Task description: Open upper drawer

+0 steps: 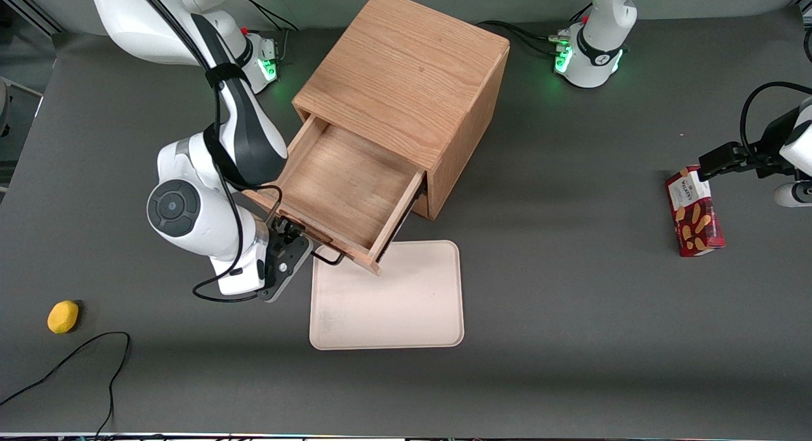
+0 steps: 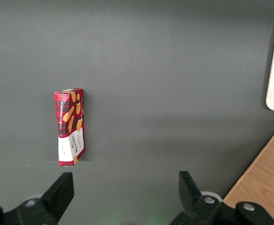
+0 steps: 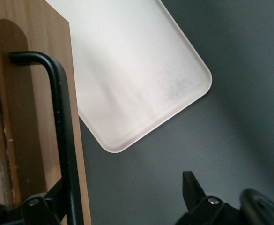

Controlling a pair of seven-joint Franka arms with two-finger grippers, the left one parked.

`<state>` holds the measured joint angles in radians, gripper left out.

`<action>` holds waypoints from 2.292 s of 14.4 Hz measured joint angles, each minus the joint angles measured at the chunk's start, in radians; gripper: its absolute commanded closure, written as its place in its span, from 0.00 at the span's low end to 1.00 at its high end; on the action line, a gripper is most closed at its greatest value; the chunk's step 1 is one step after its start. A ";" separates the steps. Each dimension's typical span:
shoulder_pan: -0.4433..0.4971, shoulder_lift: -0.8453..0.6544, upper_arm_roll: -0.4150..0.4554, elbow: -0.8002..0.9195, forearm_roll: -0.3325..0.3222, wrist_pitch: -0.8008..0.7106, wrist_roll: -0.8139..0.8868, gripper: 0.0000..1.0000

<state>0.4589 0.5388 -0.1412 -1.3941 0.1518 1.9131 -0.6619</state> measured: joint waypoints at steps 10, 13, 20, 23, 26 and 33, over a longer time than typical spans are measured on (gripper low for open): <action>-0.025 0.028 0.000 0.054 0.009 -0.023 0.000 0.00; -0.035 0.046 0.000 0.090 0.012 -0.046 0.000 0.00; -0.050 0.071 0.000 0.112 0.022 -0.048 -0.020 0.00; -0.061 0.080 0.000 0.126 0.040 -0.052 -0.029 0.00; -0.063 0.083 0.001 0.129 0.042 -0.053 -0.034 0.00; -0.074 0.086 0.001 0.151 0.071 -0.079 -0.040 0.00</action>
<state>0.3845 0.6243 -0.1399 -1.2435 0.2231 1.8338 -0.7022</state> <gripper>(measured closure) 0.000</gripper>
